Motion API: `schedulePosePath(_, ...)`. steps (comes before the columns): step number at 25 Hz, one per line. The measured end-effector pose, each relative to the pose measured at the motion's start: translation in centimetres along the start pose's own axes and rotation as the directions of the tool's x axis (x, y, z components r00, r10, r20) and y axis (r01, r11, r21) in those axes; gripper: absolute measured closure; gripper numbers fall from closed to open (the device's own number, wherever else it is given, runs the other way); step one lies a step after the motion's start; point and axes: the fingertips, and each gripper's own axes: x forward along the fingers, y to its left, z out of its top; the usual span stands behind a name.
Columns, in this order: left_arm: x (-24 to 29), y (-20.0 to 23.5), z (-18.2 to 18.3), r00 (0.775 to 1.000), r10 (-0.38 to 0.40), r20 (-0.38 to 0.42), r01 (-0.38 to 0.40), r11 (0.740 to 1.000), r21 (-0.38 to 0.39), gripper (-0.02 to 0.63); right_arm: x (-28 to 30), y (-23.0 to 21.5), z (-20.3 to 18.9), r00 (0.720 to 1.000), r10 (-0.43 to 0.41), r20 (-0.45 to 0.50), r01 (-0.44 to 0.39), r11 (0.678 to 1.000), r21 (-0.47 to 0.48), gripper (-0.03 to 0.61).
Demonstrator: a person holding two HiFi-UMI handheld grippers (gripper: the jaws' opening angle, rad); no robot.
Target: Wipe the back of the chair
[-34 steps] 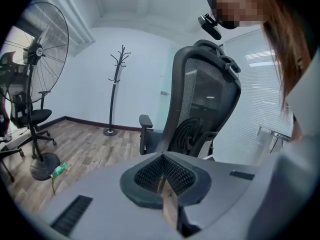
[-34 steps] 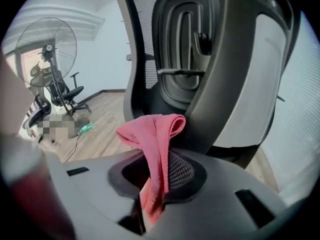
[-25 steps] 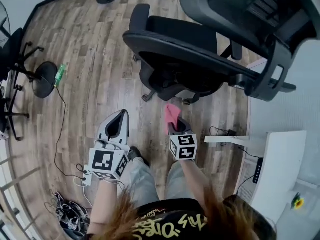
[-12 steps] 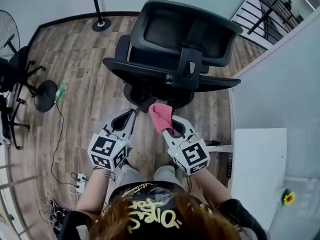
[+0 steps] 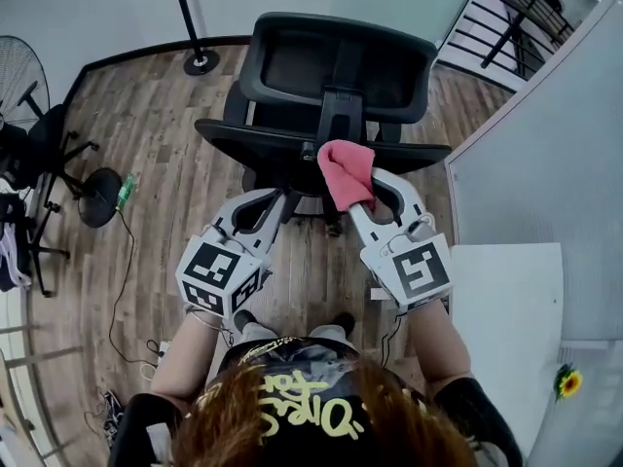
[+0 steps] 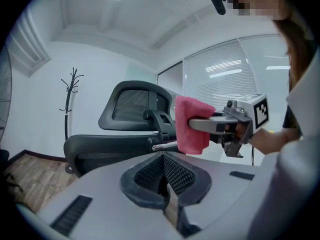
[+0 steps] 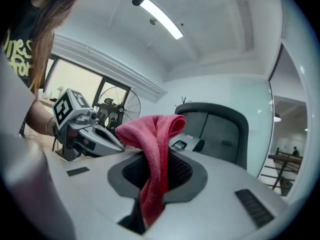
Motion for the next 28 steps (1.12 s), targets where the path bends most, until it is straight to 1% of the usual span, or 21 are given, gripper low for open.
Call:
schedulePosePath(4, 0.6, -0.4, 1.0, 1.0, -0.001, 0.016, 0.001, 1.0, 0.005, 0.621, 0.9, -3.5, 2.5, 1.0, -0.014, -0.024, 0.011, 0.994, -0.112, 0.517)
schedulePosePath(6, 1.0, -0.5, 1.2, 1.0, 0.0, 0.02, 0.0, 1.0, 0.004, 0.62, 1.7, -4.9, 3.3, 0.999, -0.024, -0.042, 0.016, 0.982, -0.189, 0.517)
schedulePosePath(7, 1.1, -0.5, 1.3, 1.0, 0.001, 0.023, -0.001, 1.0, 0.002, 0.62, 2.1, -5.4, 3.8, 0.998, -0.031, -0.047, 0.019, 0.97, -0.242, 0.517)
schedulePosePath(9, 1.1, -0.4, 1.6, 1.0, 0.004, 0.03, -0.004, 1.0, 0.0, 0.62, 3.0, -6.1, 4.9, 0.999, -0.035, -0.036, 0.02, 0.937, -0.35, 0.517)
schedulePosePath(12, 1.1, -0.5, 2.0, 0.999, 0.002, 0.041, -0.002, 1.0, -0.002, 0.62, 3.9, -7.1, 6.1, 0.997, -0.065, -0.042, 0.038, 0.886, -0.463, 0.517)
schedulePosePath(14, 1.0, -0.7, 2.1, 0.999, 0.0, 0.046, 0.0, 1.0, 0.001, 0.62, 4.4, -7.8, 6.5, 0.993, -0.105, -0.055, 0.059, 0.839, -0.54, 0.517)
schedulePosePath(16, 0.9, -0.9, 1.9, 0.999, -0.003, 0.045, 0.003, 1.0, 0.005, 0.62, 4.7, -8.6, 6.8, 0.985, -0.158, -0.065, 0.083, 0.774, -0.628, 0.517)
schedulePosePath(19, 0.9, -1.1, 1.8, 0.999, -0.006, 0.046, 0.006, 1.0, 0.008, 0.62, 5.1, -9.7, 8.1, 0.971, -0.237, -0.04, 0.128, 0.65, -0.749, 0.517)
schedulePosePath(22, 1.0, -0.9, 2.1, 0.998, -0.003, 0.057, 0.003, 1.0, 0.005, 0.62, 6.1, -10.6, 9.7, 0.954, -0.299, -0.005, 0.16, 0.524, -0.837, 0.517)
schedulePosePath(23, 1.0, -0.8, 2.2, 0.998, -0.003, 0.06, 0.002, 1.0, 0.003, 0.62, 6.6, -10.9, 9.9, 0.949, -0.315, 0.002, 0.163, 0.486, -0.859, 0.517)
schedulePosePath(24, 1.0, -0.8, 2.2, 0.998, -0.002, 0.062, 0.002, 1.0, 0.001, 0.62, 7.2, -11.1, 9.9, 0.945, -0.326, 0.004, 0.161, 0.457, -0.875, 0.517)
schedulePosePath(25, 1.0, -0.7, 2.1, 0.998, -0.002, 0.061, 0.002, 1.0, 0.002, 0.62, 7.7, -11.2, 9.7, 0.943, -0.332, 0.001, 0.156, 0.439, -0.885, 0.517)
schedulePosePath(26, 1.0, -0.7, 2.1, 0.998, -0.003, 0.06, 0.003, 1.0, 0.003, 0.62, 8.2, -11.2, 9.4, 0.942, -0.335, -0.006, 0.148, 0.431, -0.89, 0.517)
schedulePosePath(28, 1.0, -0.6, 1.9, 0.998, -0.005, 0.056, 0.004, 1.0, 0.001, 0.621, 9.0, -11.1, 8.5, 0.944, -0.329, -0.025, 0.126, 0.43, -0.894, 0.517)
